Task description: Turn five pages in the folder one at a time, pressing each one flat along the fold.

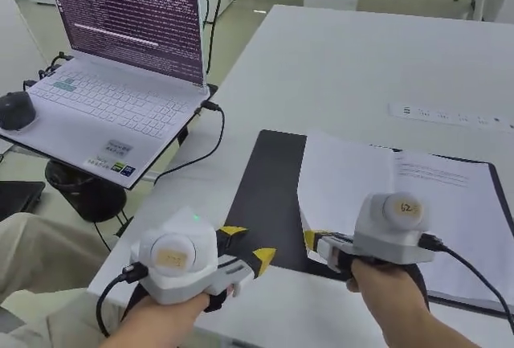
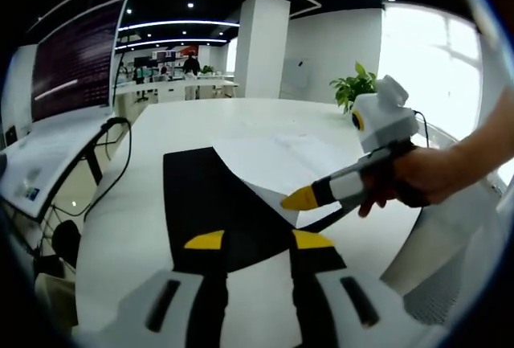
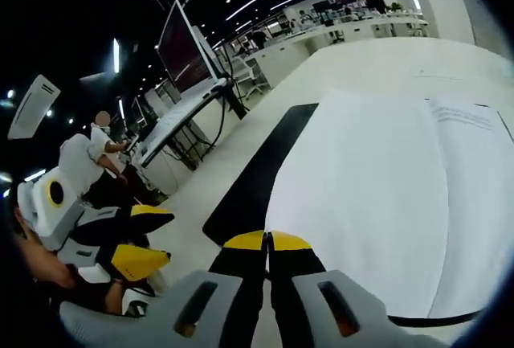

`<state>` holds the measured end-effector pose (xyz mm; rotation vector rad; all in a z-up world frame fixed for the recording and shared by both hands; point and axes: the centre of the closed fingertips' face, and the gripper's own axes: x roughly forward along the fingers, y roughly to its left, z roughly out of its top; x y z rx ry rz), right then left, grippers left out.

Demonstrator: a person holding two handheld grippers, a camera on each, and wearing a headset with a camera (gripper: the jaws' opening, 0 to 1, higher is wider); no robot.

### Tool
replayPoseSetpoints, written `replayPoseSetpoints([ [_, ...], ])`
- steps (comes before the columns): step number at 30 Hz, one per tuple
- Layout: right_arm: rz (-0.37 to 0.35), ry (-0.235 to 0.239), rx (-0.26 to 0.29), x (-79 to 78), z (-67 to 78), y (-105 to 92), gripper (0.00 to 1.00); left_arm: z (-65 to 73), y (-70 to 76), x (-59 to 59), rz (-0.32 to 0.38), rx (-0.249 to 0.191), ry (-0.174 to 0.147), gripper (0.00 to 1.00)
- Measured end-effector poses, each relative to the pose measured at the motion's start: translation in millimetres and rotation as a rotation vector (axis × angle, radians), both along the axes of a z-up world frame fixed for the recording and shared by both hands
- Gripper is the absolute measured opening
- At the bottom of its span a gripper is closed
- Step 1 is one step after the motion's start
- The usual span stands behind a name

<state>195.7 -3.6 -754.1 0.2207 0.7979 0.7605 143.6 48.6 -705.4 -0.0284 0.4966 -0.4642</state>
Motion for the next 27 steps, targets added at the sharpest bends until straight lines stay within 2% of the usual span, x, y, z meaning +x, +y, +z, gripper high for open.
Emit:
replayPoseSetpoints([
  [3, 0.018, 0.012, -0.026, -3.1, -13.0, 5.7, 0.00, -6.4, 2.3, -1.2, -0.004, 0.004, 0.015, 0.29],
  [8, 0.030, 0.022, -0.050, -4.8, -26.2, 10.8, 0.00, -16.3, 3.6, -2.2, -0.023, 0.024, 0.033, 0.29],
  [12, 0.025, 0.033, -0.033, -1.2, -32.7, 11.9, 0.00, -23.4, 1.9, -0.5, -0.038, 0.038, 0.045, 0.28],
  [16, 0.031, 0.068, 0.014, -2.5, -37.1, 17.6, 0.08, -31.6, -2.7, 2.3, -0.064, 0.054, 0.055, 0.27],
  [21, 0.026, 0.071, 0.082, -4.6, -26.9, 16.5, 0.11, -39.4, -13.7, 8.9, -0.107, 0.072, 0.054, 0.26],
  [22, 0.020, 0.069, 0.101, -3.7, -23.5, 15.1, 0.12, -41.1, -15.8, 10.2, -0.114, 0.077, 0.056, 0.26],
  [23, 0.006, 0.068, 0.144, -1.7, -16.2, 13.2, 0.11, -42.8, -19.7, 12.2, -0.125, 0.076, 0.053, 0.25],
  [26, -0.041, 0.053, 0.184, 7.4, -4.2, -0.9, 0.11, -45.5, -31.8, 18.1, -0.147, 0.063, 0.046, 0.25],
  [27, -0.048, 0.044, 0.191, 10.6, 0.3, -7.8, 0.10, -45.2, -37.5, 21.3, -0.160, 0.062, 0.031, 0.24],
])
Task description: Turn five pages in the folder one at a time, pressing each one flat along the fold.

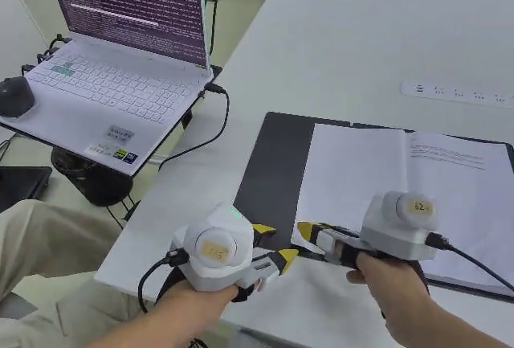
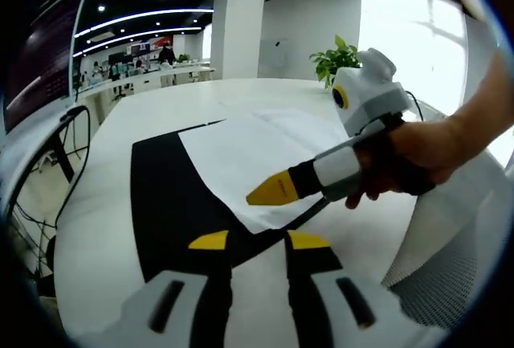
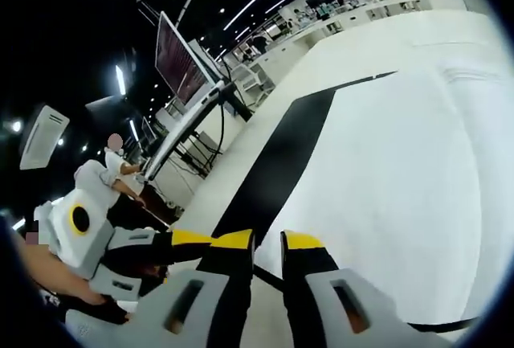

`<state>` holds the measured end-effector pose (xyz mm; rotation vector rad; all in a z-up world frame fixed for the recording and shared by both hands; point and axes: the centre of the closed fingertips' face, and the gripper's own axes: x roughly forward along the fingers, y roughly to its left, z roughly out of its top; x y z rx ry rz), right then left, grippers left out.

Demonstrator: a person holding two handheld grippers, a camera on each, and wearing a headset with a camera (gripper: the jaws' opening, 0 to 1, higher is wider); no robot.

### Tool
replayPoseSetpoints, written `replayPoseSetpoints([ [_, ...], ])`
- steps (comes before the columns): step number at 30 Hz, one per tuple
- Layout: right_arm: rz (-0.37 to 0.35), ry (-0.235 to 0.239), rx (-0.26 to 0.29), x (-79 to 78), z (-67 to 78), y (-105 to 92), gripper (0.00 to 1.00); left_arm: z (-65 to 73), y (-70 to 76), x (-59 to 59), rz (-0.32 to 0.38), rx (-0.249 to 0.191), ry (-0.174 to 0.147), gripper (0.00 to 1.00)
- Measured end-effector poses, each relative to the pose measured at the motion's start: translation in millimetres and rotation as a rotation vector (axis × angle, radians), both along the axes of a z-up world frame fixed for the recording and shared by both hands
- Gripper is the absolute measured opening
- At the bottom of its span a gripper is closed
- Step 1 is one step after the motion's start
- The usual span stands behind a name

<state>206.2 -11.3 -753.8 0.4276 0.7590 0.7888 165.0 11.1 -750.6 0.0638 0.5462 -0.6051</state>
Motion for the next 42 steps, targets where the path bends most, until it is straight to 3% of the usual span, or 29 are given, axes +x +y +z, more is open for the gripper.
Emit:
replayPoseSetpoints([
  [7, -0.081, 0.002, 0.077, 22.2, 14.4, -44.0, 0.10, -12.3, -27.7, 22.2, -0.047, 0.016, -0.027, 0.21],
  [13, -0.135, 0.028, 0.094, 37.2, 10.4, -80.1, 0.08, -31.9, -30.6, 37.6, -0.023, 0.042, -0.001, 0.21],
  [16, -0.148, 0.039, 0.095, 42.2, 8.0, -92.3, 0.07, -41.0, -26.2, 33.1, -0.011, 0.072, 0.021, 0.19],
  [17, -0.151, 0.042, 0.096, 43.2, 7.4, -94.8, 0.07, -38.6, -23.6, 35.7, -0.001, 0.071, -0.003, 0.17],
  [19, -0.160, 0.051, 0.094, 46.4, 4.8, -100.6, 0.06, -36.7, -22.8, 37.2, 0.006, 0.054, -0.011, 0.15],
  [22, -0.188, 0.090, 0.119, 54.4, 0.9, -108.2, 0.03, -37.1, -22.1, 36.3, 0.003, 0.060, -0.053, 0.14],
  [29, -0.218, 0.133, 0.136, 72.9, -2.0, -117.1, 0.00, -35.5, -22.7, 37.1, 0.016, 0.044, -0.068, 0.14],
  [30, -0.233, 0.166, 0.181, 76.6, 0.8, -115.7, 0.00, -35.4, -22.7, 37.0, 0.014, 0.046, -0.069, 0.14],
  [33, -0.287, 0.235, 0.231, 93.5, -5.3, -121.9, 0.00, -35.6, -23.0, 37.2, 0.005, 0.057, -0.074, 0.14],
  [34, -0.306, 0.285, 0.290, 102.1, -7.1, -122.6, 0.00, -35.5, -22.9, 37.2, 0.005, 0.058, -0.074, 0.14],
  [36, -0.339, 0.314, 0.288, 110.5, -14.4, -127.9, 0.00, -36.5, -22.3, 37.6, 0.004, 0.063, -0.074, 0.14],
  [38, -0.347, 0.365, 0.340, 116.3, -16.1, -126.7, 0.00, -36.9, -22.0, 37.9, 0.000, 0.068, -0.076, 0.14],
  [42, -0.372, 0.419, 0.393, 125.1, -21.2, -126.7, 0.00, -35.6, -22.6, 37.7, 0.002, 0.068, -0.076, 0.14],
])
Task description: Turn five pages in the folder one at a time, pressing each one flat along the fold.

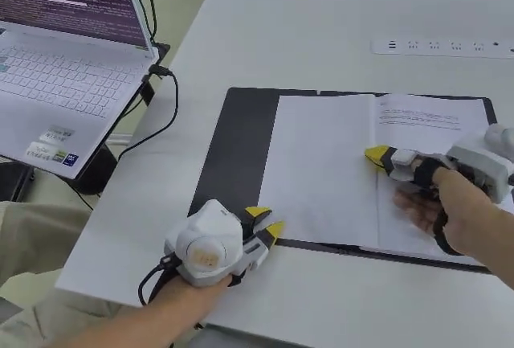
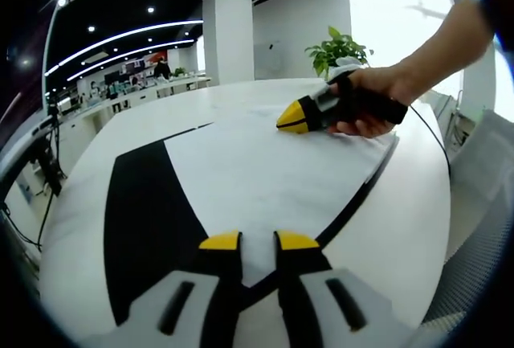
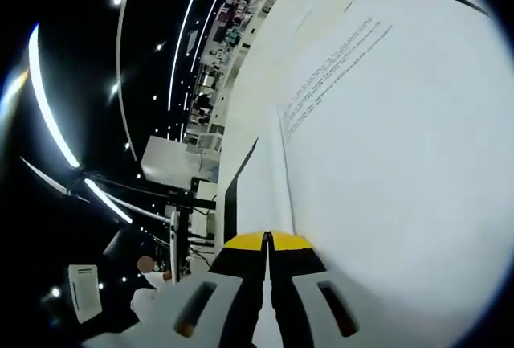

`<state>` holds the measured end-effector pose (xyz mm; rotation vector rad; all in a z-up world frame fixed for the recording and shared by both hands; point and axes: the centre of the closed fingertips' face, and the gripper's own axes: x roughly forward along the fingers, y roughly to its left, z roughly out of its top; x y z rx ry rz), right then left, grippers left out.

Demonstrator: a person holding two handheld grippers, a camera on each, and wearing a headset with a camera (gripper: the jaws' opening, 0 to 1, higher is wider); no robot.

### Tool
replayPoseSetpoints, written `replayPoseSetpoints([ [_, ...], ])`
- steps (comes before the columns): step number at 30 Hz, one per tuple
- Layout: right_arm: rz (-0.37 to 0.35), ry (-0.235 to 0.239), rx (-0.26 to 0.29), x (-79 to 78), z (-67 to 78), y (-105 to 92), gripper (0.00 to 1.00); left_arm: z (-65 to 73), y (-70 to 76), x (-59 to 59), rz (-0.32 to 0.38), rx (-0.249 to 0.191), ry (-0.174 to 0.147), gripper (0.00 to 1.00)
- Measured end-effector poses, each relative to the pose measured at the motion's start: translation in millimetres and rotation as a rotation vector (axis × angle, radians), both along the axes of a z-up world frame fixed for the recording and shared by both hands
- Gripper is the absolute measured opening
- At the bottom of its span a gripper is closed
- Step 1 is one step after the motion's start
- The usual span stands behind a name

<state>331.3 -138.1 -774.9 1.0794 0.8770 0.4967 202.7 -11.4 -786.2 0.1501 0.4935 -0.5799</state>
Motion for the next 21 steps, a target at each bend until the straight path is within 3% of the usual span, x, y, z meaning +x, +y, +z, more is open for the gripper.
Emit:
replayPoseSetpoints([
  [10, -0.101, 0.065, 0.099, 25.9, -0.4, 1.0, 0.00, 0.0, 0.0, -0.6, 0.006, 0.003, -0.002, 0.14],
  [21, -0.175, 0.100, 0.132, 59.8, -8.2, -1.7, 0.00, 0.0, 0.0, -0.9, 0.013, 0.002, -0.003, 0.14],
])
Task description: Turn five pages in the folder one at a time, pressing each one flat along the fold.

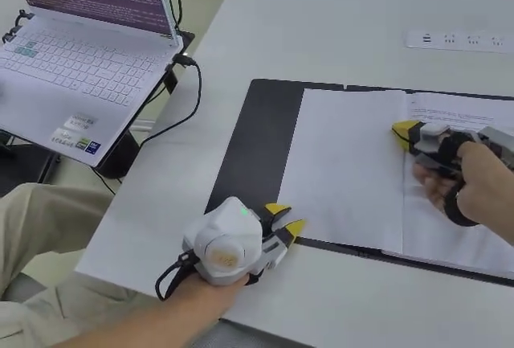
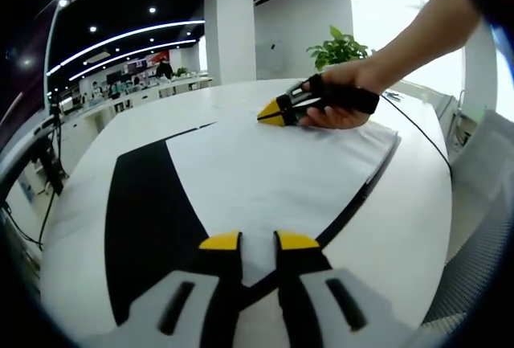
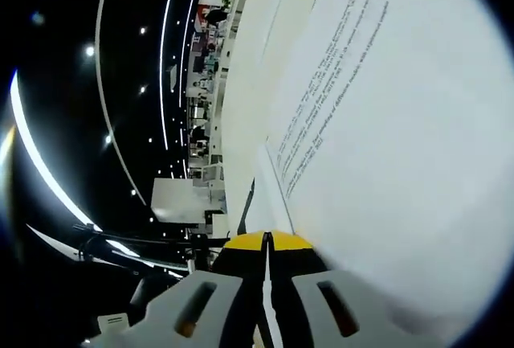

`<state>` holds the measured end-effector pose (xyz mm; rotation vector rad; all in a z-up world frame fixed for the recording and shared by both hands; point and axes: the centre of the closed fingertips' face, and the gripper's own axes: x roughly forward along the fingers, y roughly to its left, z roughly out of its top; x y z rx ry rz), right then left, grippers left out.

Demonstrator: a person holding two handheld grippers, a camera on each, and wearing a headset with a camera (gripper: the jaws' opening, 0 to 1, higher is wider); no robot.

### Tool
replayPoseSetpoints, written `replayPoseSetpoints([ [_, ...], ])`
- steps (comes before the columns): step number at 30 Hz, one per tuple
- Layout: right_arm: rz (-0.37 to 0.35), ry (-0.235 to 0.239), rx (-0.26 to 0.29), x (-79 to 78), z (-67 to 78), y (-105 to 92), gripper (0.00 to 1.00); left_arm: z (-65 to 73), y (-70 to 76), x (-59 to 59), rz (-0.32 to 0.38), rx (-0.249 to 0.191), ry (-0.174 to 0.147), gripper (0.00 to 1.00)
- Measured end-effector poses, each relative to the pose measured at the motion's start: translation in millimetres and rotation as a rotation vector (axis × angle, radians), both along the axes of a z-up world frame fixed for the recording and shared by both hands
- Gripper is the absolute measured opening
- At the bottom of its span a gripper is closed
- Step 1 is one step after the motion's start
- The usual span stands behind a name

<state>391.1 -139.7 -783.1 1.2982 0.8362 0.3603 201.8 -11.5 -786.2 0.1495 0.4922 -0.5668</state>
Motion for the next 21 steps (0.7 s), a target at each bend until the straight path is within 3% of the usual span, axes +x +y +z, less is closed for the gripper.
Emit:
replayPoseSetpoints([
  [8, -0.076, 0.022, 0.013, 24.9, -0.8, -0.2, 0.00, 0.5, -0.4, -0.1, 0.000, 0.001, -0.003, 0.14],
  [10, -0.120, 0.029, 0.042, 33.9, 2.2, -0.6, 0.00, 0.2, -0.1, 0.0, 0.001, 0.002, -0.004, 0.14],
  [14, -0.140, 0.043, 0.054, 45.5, 1.9, -0.2, 0.00, 0.0, 0.1, 0.0, 0.005, 0.000, -0.007, 0.14],
  [21, -0.154, 0.029, 0.003, 63.3, 3.6, 2.2, 0.00, 0.1, -0.1, 0.0, 0.003, 0.001, -0.009, 0.14],
])
